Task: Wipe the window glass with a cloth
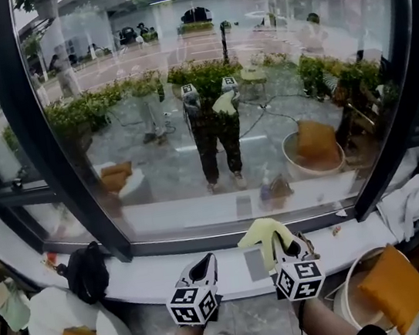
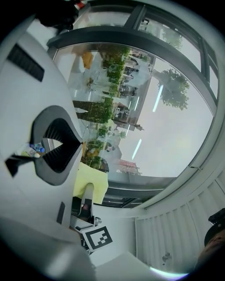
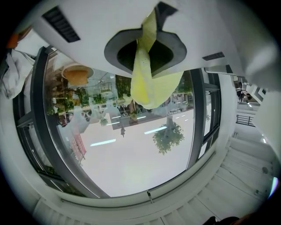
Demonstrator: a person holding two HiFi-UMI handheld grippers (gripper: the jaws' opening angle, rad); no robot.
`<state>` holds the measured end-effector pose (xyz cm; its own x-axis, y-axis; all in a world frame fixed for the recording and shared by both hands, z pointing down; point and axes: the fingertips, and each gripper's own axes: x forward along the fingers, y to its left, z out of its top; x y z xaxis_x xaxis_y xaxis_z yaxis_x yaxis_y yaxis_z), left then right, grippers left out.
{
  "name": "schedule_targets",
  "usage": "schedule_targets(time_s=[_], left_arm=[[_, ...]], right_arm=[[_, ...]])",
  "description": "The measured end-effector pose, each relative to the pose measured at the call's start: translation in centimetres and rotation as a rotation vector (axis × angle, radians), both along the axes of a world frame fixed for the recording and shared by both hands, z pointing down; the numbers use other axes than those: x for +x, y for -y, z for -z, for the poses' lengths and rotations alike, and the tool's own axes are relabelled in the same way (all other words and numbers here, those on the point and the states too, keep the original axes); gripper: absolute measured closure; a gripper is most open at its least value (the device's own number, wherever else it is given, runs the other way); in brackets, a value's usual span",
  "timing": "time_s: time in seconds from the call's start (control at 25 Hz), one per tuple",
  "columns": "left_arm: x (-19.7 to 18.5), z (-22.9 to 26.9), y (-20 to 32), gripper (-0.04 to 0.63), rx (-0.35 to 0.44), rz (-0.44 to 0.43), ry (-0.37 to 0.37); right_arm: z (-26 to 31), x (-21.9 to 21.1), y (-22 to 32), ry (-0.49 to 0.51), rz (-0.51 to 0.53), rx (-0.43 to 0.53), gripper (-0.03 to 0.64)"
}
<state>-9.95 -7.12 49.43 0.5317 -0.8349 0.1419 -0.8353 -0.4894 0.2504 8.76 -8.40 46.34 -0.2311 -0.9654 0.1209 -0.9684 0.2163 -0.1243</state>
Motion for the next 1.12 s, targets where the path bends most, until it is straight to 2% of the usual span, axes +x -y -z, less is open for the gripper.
schedule_targets(time_s=[0.52, 1.12], left_arm=[[8.5, -1.1, -5.2, 0.589, -0.023, 0.027, 0.024], [12.3, -1.9, -8.8, 0.589, -0.022, 0.035, 0.025]], right_arm=[[-1.0, 7.5, -4.8, 0.016, 0.050, -0.002, 0.584], [-3.2, 10.5, -8.4, 0.023, 0.080, -0.028, 0.584]])
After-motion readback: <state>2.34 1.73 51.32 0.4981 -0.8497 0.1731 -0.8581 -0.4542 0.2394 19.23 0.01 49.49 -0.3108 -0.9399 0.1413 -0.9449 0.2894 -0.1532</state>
